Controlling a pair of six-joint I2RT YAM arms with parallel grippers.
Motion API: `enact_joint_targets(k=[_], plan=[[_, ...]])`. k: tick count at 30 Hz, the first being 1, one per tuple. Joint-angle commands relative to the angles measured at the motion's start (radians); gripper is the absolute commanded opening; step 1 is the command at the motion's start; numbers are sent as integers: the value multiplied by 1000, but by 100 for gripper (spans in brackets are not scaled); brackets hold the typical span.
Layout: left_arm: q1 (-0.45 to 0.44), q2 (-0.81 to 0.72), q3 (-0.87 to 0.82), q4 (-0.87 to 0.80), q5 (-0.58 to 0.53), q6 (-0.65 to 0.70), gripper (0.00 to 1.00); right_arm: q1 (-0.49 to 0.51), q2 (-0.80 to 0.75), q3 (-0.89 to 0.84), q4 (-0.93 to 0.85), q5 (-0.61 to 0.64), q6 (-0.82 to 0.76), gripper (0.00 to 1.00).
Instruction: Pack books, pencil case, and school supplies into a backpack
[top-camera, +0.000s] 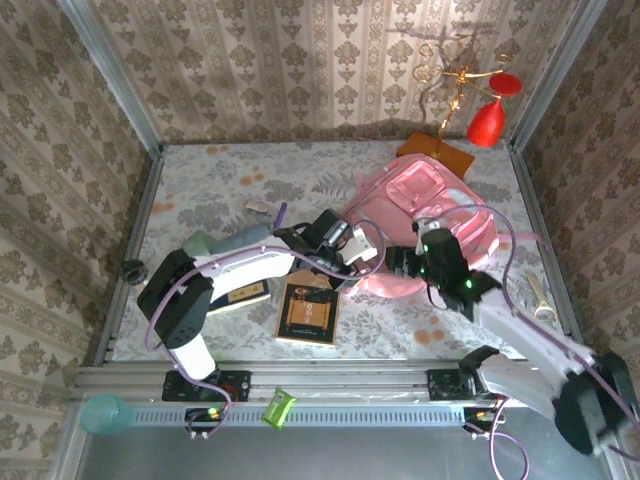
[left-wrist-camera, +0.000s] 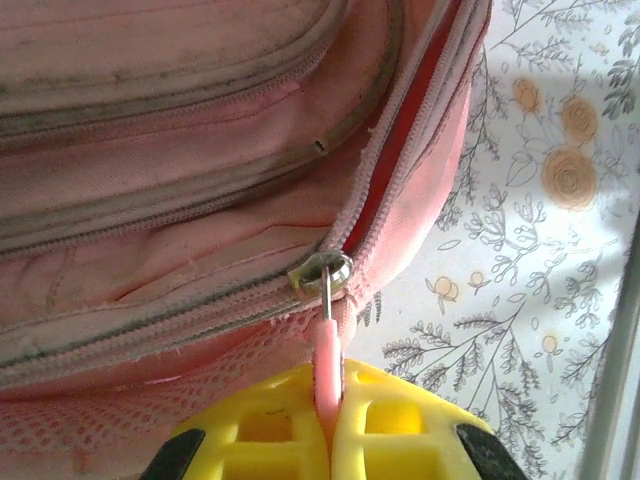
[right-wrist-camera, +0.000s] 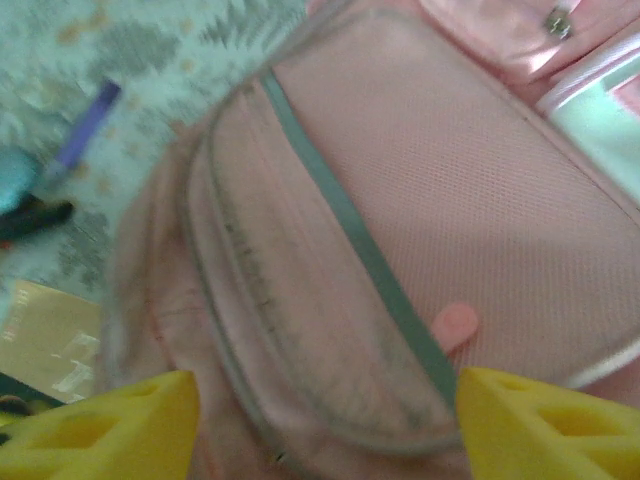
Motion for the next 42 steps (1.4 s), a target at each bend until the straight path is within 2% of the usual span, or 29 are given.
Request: enact_joint_targets(k=[1, 3, 7, 11, 18, 19, 22, 28, 32, 37, 42], plan=[[-14, -28, -48, 81, -26, 49, 0, -15, 152, 94, -40, -232, -145, 73], [-14, -24, -64, 98, -40, 51, 0, -6, 227, 149, -58, -226, -191, 73], [-15, -7, -66, 99, -49, 53, 0, 52, 358, 238, -98, -129, -254, 73], [-14, -15, -81, 113, -52, 51, 0, 67, 458, 289, -95, -24, -237, 67], [-15, -25, -111, 147, -39, 36, 0, 91, 559, 303, -35, 83, -245, 66], [-15, -25, -115, 150, -39, 35, 0, 91, 569, 296, -19, 105, -244, 63], [-13, -29, -122, 152, -38, 33, 0, 89, 584, 286, 8, 185, -237, 47], [-11, -68, -149, 163, -27, 25, 0, 86, 577, 297, 18, 238, -231, 17], [-2, -103, -164, 165, -42, 11, 0, 77, 496, 313, -13, 225, -236, 0], [33, -149, -178, 147, -62, -18, 0, 32, 347, 355, -102, 158, -224, 0], [42, -167, -179, 103, -92, -29, 0, -11, 271, 405, -178, 133, -196, 0]])
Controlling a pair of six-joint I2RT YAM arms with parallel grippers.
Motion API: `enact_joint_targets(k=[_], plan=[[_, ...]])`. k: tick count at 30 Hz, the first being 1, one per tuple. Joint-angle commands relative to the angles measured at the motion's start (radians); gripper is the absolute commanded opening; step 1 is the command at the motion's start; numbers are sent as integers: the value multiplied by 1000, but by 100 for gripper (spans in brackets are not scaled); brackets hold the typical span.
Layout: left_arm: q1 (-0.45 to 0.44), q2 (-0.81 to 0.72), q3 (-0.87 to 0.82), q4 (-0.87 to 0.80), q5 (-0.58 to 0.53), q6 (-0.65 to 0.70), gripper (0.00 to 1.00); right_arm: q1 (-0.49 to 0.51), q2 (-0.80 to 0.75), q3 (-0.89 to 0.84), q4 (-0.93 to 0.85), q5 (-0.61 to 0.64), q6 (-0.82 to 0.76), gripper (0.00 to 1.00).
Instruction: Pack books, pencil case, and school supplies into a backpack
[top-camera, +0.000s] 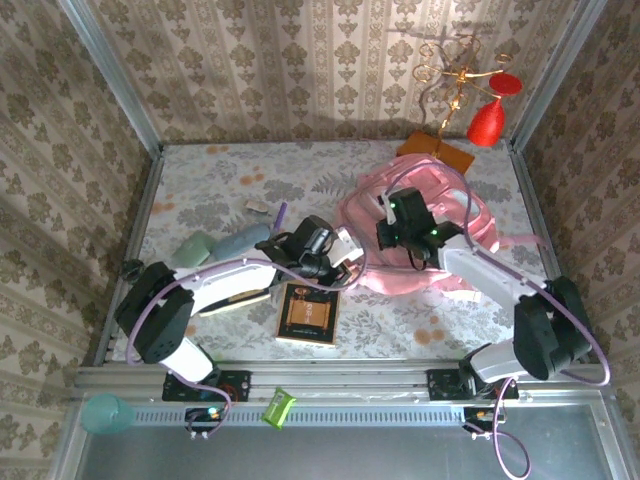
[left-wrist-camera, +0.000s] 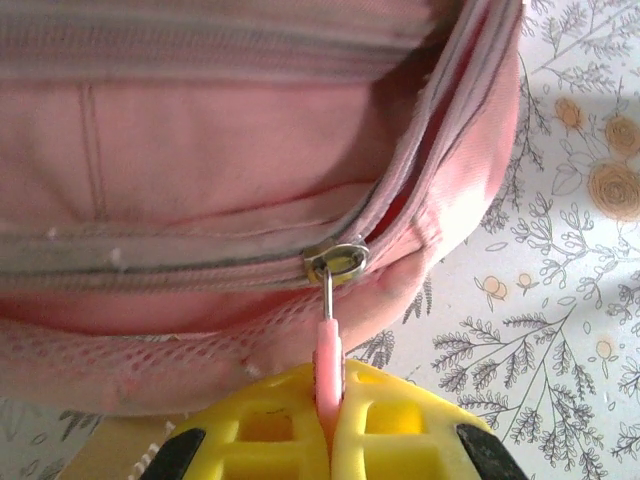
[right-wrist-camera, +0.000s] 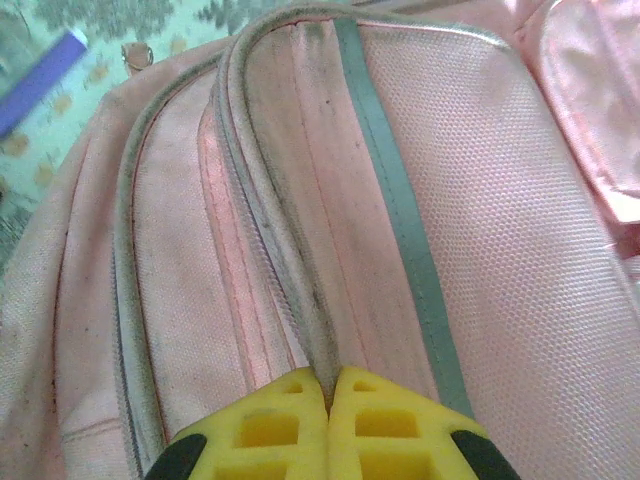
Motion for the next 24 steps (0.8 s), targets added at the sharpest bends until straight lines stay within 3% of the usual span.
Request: enact_joint_targets(k=[1, 5, 13, 21, 24], plan=[[8, -30, -10, -68, -38, -29, 0, -44, -49, 57, -67, 45, 32, 0], [22, -62, -28, -86, -82, -67, 0, -55, -27, 88, -106, 100, 14, 0], [70, -107, -30, -83, -184, -114, 0, -55, -13, 60, -122, 36, -52, 0], [98, -130, 57, -126, -167, -71, 0, -45, 52, 14, -141, 24, -87, 0], [94, -115, 80, -116, -92, -77, 0, -25, 75, 34, -135, 11, -107, 1]])
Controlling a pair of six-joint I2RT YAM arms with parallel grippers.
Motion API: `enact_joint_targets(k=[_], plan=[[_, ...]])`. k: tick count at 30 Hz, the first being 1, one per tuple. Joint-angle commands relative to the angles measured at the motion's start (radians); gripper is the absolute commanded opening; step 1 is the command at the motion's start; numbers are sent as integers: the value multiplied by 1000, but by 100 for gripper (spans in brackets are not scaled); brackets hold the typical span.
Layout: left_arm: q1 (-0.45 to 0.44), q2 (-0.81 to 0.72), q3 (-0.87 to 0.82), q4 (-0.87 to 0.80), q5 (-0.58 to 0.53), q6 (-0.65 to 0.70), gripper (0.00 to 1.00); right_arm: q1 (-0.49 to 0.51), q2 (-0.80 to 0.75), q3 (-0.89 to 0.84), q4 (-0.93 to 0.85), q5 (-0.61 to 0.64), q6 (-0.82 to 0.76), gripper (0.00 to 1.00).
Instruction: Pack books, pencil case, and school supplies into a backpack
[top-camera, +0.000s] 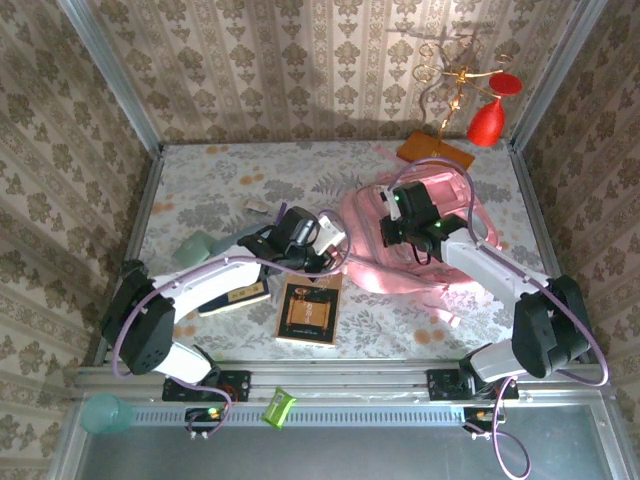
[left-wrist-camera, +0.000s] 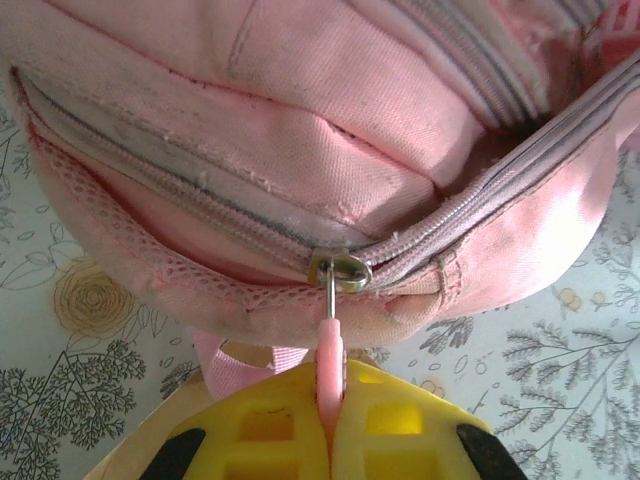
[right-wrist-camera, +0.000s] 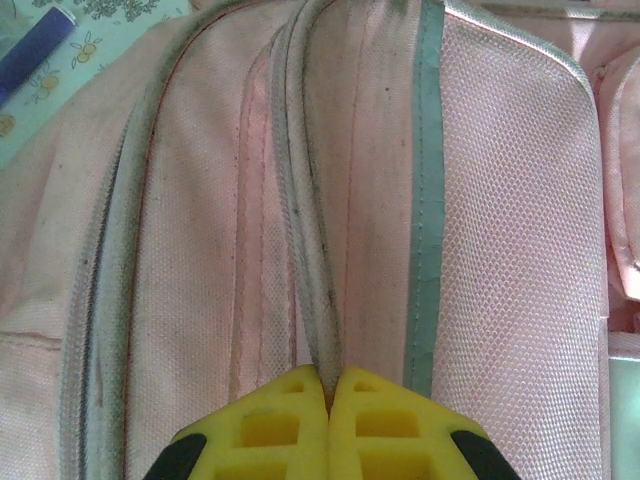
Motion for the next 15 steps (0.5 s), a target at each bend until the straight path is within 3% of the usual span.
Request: enact_joint_targets(k=[1, 2, 4, 5, 6, 10, 15], plan=[[13, -25, 68, -16, 32, 1, 0, 8, 38, 1, -72, 28, -59, 9], [5, -17, 71, -15, 41, 0, 0, 23, 40, 16, -72, 23, -61, 19], [5, -10, 73, -12, 53, -6, 0, 47, 25, 30, -56, 22, -66, 30], [8, -11, 72, -15, 54, -8, 0, 59, 7, 32, -44, 26, -66, 42], [12, -13, 70, -18, 54, -10, 0, 66, -15, 28, -33, 19, -73, 46], [26, -41, 51, -3, 81, -32, 0, 80, -134, -24, 0, -79, -93, 48], [32, -49, 49, 5, 99, -36, 0, 97, -183, -116, 39, -383, -66, 47]])
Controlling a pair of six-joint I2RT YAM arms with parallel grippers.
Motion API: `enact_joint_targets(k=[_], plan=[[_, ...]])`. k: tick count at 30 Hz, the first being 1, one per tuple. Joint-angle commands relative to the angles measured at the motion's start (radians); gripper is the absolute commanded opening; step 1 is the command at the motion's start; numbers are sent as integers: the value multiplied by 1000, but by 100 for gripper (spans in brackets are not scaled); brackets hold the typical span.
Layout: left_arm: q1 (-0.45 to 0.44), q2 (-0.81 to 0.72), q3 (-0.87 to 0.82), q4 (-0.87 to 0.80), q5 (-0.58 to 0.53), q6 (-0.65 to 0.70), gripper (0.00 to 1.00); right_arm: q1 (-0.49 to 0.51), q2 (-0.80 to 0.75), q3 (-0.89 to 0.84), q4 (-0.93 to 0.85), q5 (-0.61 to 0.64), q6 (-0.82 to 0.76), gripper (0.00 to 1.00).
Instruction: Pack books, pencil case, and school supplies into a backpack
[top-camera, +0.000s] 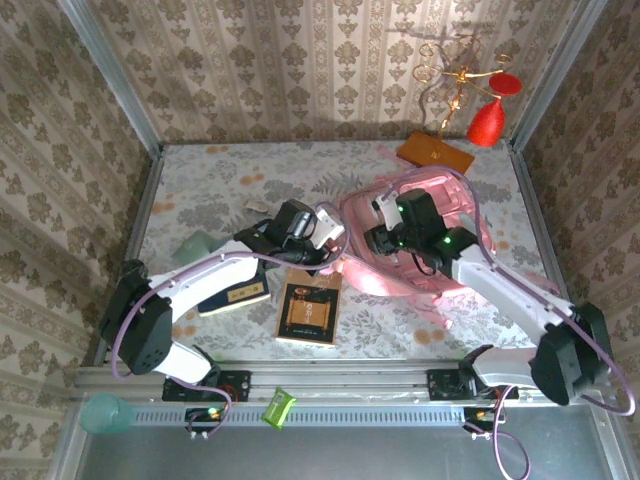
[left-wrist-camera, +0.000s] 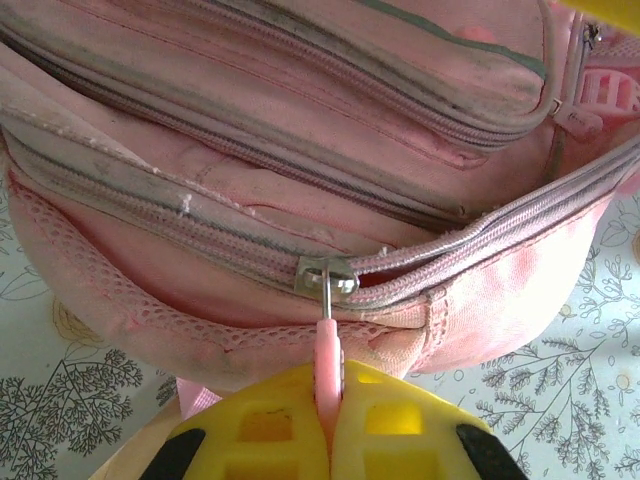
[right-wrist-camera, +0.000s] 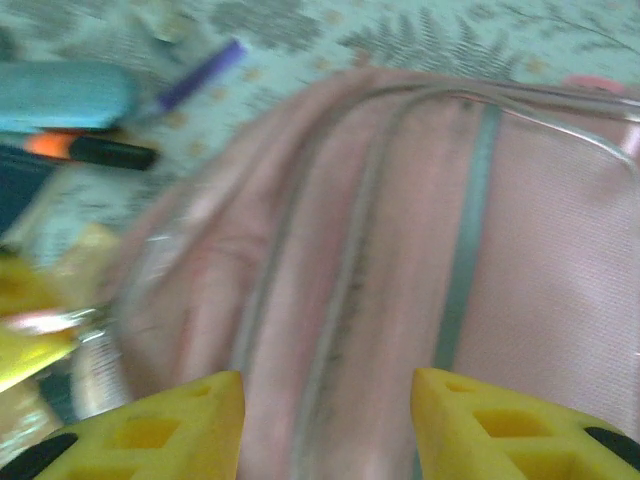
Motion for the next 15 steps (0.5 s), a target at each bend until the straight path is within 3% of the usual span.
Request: enact_joint_targets(k=[1, 5, 15], plan=[[6, -47, 15, 33, 40, -20, 0, 15, 8, -61, 30, -234, 11, 47], [7, -50, 18, 30, 48, -15, 0, 27, 54, -92, 67, -285, 28, 42], [0, -46, 22, 17, 53, -4, 0, 33, 126, -70, 96, -179, 4, 33]])
